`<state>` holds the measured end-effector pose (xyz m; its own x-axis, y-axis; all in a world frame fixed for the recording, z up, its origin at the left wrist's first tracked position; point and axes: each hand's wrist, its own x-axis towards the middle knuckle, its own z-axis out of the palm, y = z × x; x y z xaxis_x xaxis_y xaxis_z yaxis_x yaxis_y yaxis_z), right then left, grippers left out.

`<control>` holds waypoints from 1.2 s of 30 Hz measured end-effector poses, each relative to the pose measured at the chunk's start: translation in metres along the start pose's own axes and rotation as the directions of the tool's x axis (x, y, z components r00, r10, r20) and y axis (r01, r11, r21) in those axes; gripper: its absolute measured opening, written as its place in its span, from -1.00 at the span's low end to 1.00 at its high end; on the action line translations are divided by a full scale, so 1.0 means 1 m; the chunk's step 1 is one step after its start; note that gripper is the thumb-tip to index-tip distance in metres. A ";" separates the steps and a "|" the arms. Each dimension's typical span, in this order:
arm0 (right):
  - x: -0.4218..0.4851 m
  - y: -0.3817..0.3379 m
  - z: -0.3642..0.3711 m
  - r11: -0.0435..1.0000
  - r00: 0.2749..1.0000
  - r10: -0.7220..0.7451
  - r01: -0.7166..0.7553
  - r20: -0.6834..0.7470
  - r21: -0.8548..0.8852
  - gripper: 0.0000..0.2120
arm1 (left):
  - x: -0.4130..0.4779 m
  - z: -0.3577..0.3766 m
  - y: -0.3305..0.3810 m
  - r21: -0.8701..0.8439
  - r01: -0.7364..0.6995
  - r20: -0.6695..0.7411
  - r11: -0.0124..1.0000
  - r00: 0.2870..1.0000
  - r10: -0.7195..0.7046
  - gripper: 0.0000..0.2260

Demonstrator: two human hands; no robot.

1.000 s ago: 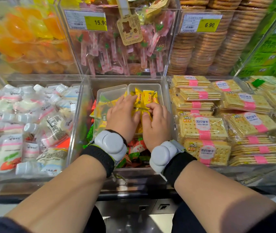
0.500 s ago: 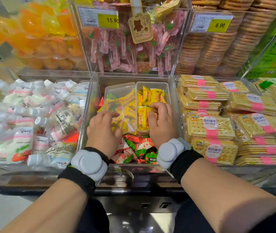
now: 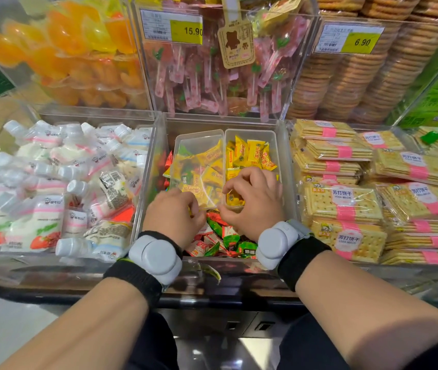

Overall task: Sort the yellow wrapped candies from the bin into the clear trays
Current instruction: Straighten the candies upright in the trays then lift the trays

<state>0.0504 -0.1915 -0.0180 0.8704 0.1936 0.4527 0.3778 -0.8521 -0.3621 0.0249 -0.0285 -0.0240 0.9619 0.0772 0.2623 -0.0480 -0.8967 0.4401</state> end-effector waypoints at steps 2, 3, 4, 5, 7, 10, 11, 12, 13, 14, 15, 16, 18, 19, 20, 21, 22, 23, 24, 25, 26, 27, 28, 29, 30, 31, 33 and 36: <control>0.000 0.000 0.001 0.999 1.000 -0.029 0.029 -0.004 -0.019 -0.82 | 0.000 0.002 0.002 0.087 0.020 0.112 0.996 0.993 -0.030 -0.74; 0.000 0.000 0.001 0.999 0.999 -0.040 0.040 -0.005 -0.027 -0.82 | 0.001 0.002 0.002 0.134 0.031 0.160 0.991 0.986 -0.053 -0.73; -0.001 0.000 0.001 0.998 0.999 -0.050 0.050 -0.004 -0.034 -0.81 | 0.002 0.002 0.003 0.155 0.039 0.189 0.987 0.979 -0.069 -0.74; 0.000 0.000 0.001 0.997 0.998 -0.059 0.059 -0.005 -0.041 -0.81 | 0.002 0.002 0.002 0.154 0.046 0.208 0.987 0.975 -0.078 -0.77; 0.000 0.000 0.001 0.996 0.997 -0.070 0.069 -0.015 -0.056 -0.81 | 0.002 0.002 0.002 0.146 0.043 0.230 0.988 0.970 -0.076 -0.78; 0.000 -0.001 0.001 0.996 0.998 -0.064 0.063 -0.023 -0.062 -0.80 | 0.003 0.002 0.001 0.205 0.013 0.239 0.979 0.969 -0.063 -0.75; 0.001 -0.002 0.001 0.996 0.998 -0.060 0.058 -0.023 -0.062 -0.79 | 0.003 0.002 0.001 0.238 0.013 0.241 0.971 0.968 -0.072 -0.76; 0.001 -0.002 0.001 0.996 0.998 -0.056 0.054 -0.023 -0.064 -0.78 | 0.003 0.002 0.001 0.272 0.017 0.244 0.962 0.966 -0.087 -0.77; 0.001 -0.002 0.001 0.996 0.998 -0.052 0.050 -0.025 -0.069 -0.77 | 0.004 0.003 0.001 0.304 0.028 0.251 0.952 0.962 -0.108 -0.78; 0.001 -0.002 0.001 0.996 0.998 -0.048 0.047 -0.026 -0.072 -0.77 | 0.005 0.004 0.001 0.324 0.046 0.259 0.945 0.956 -0.136 -0.79; 0.001 -0.001 0.001 0.996 0.999 -0.046 0.044 -0.027 -0.072 -0.77 | 0.006 0.004 0.001 0.334 0.069 0.265 0.940 0.950 -0.164 -0.80; 0.001 -0.001 0.001 0.997 0.999 -0.044 0.042 -0.029 -0.070 -0.77 | 0.007 0.005 0.000 0.340 0.091 0.267 0.936 0.945 -0.189 -0.80; 0.001 -0.001 0.001 0.997 0.998 -0.043 0.040 -0.034 -0.068 -0.77 | 0.009 0.005 -0.002 0.359 0.108 0.262 0.927 0.942 -0.211 -0.81; 0.000 -0.001 0.001 0.997 0.998 -0.044 0.041 -0.037 -0.067 -0.77 | 0.009 0.006 -0.002 0.371 0.103 0.262 0.923 0.942 -0.210 -0.80; 0.000 -0.001 0.001 0.997 0.998 -0.046 0.043 -0.041 -0.065 -0.77 | 0.010 0.007 -0.003 0.384 0.093 0.266 0.919 0.942 -0.206 -0.81; 0.000 -0.001 0.001 0.997 0.998 -0.046 0.044 -0.044 -0.064 -0.78 | 0.010 0.008 -0.004 0.395 0.085 0.270 0.915 0.941 -0.204 -0.81; 0.000 -0.001 0.000 0.997 0.998 -0.046 0.043 -0.046 -0.062 -0.78 | 0.011 0.009 -0.004 0.402 0.079 0.276 0.912 0.940 -0.203 -0.82; 0.000 -0.002 0.000 0.997 0.998 -0.045 0.042 -0.048 -0.060 -0.78 | 0.012 0.009 -0.005 0.405 0.075 0.281 0.911 0.938 -0.202 -0.82; 0.000 -0.002 0.000 0.998 0.998 -0.043 0.040 -0.048 -0.057 -0.78 | 0.012 0.010 -0.006 0.405 0.073 0.285 0.911 0.937 -0.202 -0.83; 0.000 -0.002 0.000 0.998 0.998 -0.039 0.037 -0.046 -0.054 -0.78 | 0.013 0.010 -0.006 0.405 0.072 0.284 0.911 0.938 -0.200 -0.83; 0.000 -0.002 0.000 0.998 0.998 -0.037 0.034 -0.044 -0.053 -0.78 | 0.013 0.010 -0.007 0.407 0.069 0.276 0.911 0.941 -0.195 -0.83; 0.001 -0.002 0.000 0.998 0.998 -0.035 0.033 -0.043 -0.053 -0.78 | 0.013 0.010 -0.007 0.413 0.059 0.265 0.909 0.947 -0.183 -0.83; 0.001 -0.002 0.000 0.998 0.998 -0.036 0.034 -0.043 -0.056 -0.78 | 0.012 0.010 -0.006 0.422 0.044 0.253 0.905 0.953 -0.164 -0.82; 0.001 -0.002 0.001 0.998 0.998 -0.037 0.035 -0.042 -0.060 -0.78 | 0.012 0.009 -0.005 0.429 0.028 0.242 0.903 0.959 -0.145 -0.81; 0.001 -0.002 0.001 0.997 0.999 -0.037 0.034 -0.040 -0.062 -0.78 | 0.012 0.009 -0.003 0.428 0.017 0.229 0.904 0.965 -0.127 -0.80; 0.001 -0.002 0.001 0.997 0.999 -0.034 0.032 -0.037 -0.064 -0.78 | 0.011 0.008 -0.002 0.418 0.007 0.209 0.908 0.972 -0.104 -0.81; 0.001 -0.002 0.001 0.998 0.999 -0.032 0.030 -0.030 -0.063 -0.78 | 0.008 0.006 0.001 0.385 -0.025 0.148 0.923 0.988 -0.035 -0.84; 0.001 -0.002 0.001 0.998 0.999 -0.032 0.031 -0.015 -0.052 -0.78 | 0.003 0.003 0.003 0.310 -0.076 0.040 0.948 0.997 0.067 -0.81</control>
<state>0.0513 -0.1892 -0.0175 0.8532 0.2136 0.4758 0.3877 -0.8699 -0.3048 0.0280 -0.0319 -0.0246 0.9665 -0.0005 0.2567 -0.0353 -0.9908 0.1308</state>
